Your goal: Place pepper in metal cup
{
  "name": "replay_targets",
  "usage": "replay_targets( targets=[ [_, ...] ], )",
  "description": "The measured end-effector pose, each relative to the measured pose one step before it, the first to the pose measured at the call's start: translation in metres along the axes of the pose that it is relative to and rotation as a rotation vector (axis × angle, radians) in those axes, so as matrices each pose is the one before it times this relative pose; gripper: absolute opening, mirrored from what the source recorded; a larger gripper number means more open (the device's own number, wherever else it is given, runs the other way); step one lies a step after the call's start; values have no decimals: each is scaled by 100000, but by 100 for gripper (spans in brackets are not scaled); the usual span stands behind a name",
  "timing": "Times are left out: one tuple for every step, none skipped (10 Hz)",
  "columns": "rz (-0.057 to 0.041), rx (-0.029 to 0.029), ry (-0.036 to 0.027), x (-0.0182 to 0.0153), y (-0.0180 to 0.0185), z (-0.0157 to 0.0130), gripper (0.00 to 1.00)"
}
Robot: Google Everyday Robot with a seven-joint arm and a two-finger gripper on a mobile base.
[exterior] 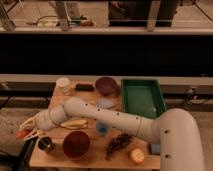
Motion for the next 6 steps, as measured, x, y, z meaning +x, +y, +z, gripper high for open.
replay_targets(
  targets=[
    [-279,85,-1809,-173,126,603,1],
    [65,102,-1562,-21,378,441,1],
    [253,448,-686,-54,459,92,1],
    [148,589,-70,-47,381,-197,1],
    [1040,1073,618,-38,747,-671,1],
    [1050,1158,565,81,722,-669,1]
  ],
)
